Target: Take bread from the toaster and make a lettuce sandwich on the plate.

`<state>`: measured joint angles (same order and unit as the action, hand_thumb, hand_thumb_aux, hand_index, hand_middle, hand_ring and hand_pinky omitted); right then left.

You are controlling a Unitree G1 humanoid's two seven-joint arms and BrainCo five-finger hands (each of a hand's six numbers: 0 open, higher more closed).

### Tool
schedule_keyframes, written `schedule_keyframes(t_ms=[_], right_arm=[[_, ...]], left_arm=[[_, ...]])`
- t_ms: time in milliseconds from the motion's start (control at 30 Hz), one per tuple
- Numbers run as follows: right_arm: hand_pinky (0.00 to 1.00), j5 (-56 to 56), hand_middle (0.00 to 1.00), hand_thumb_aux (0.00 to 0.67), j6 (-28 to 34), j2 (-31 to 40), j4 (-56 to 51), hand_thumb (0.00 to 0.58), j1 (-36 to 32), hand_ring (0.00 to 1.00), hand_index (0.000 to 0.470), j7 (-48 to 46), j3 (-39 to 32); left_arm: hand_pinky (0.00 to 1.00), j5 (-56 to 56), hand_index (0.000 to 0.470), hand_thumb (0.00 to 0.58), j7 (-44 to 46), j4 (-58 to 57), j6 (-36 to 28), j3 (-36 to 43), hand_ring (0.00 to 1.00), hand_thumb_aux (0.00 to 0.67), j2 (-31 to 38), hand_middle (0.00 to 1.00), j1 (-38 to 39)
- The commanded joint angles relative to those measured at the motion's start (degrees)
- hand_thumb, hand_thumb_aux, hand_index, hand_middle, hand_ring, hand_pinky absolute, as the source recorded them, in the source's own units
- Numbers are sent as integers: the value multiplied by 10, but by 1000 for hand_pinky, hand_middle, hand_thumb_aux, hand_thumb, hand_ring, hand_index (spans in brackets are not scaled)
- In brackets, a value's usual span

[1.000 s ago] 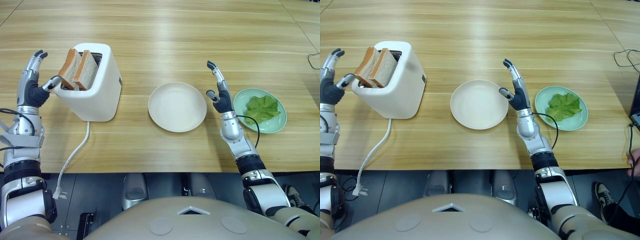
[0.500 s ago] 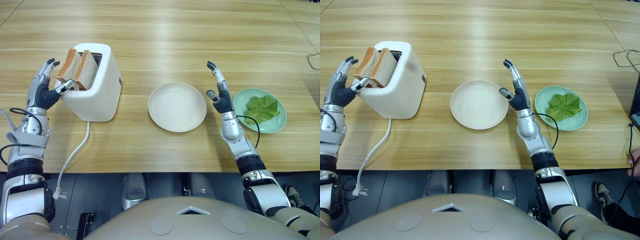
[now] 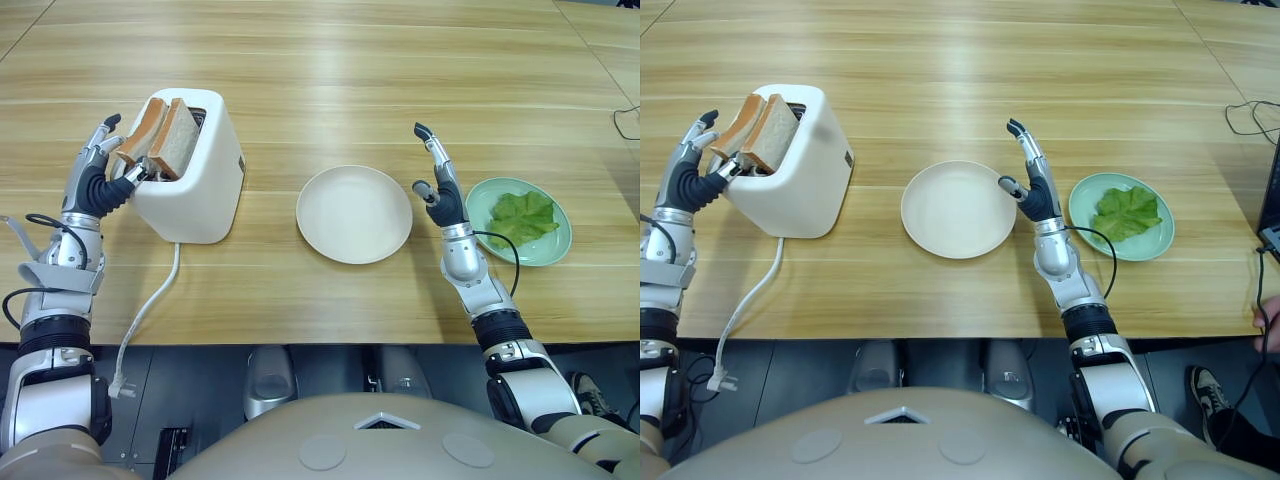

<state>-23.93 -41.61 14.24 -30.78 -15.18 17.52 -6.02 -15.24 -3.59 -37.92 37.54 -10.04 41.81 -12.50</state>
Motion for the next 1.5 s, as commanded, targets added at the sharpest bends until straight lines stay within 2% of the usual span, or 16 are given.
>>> schedule_keyframes(t_ms=[33,700,767,800,833,867,1167,1500], right_arm=[[0,5,0,0,6,2,-2,0,1,0,0,-1,4],[0,4,0,0,7,-1,-1,0,3,0,0,-2,2],[0,4,0,0,7,-1,0,0,3,0,0,-2,2],[0,4,0,0,7,-1,0,0,4,0,0,-2,2],[0,3,0,0,7,-1,0,0,4,0,0,-1,2],[0,3,0,0,7,-1,0,0,4,0,0,-1,2],[0,3,0,0,8,0,3,0,5,0,0,-1,4],[0,5,0,0,10,8,6,0,0,0,0,0,11]], left_arm=[[0,48,455,580,40,34,13,0,0,662,-15,0,8],[0,218,460,580,100,113,-13,-69,0,670,-78,0,-37],[337,222,460,580,98,116,-18,-76,337,670,-80,337,-42],[337,222,460,580,96,117,-20,-79,337,670,-82,337,-46],[627,222,460,580,95,118,-21,-82,627,670,-82,627,-49],[1000,222,460,580,94,119,-23,-84,1000,670,-83,1000,-52],[1000,237,460,580,89,146,-30,-101,1000,670,-94,1000,-91],[1000,271,460,580,98,248,-72,-84,1000,670,-136,1000,-132]])
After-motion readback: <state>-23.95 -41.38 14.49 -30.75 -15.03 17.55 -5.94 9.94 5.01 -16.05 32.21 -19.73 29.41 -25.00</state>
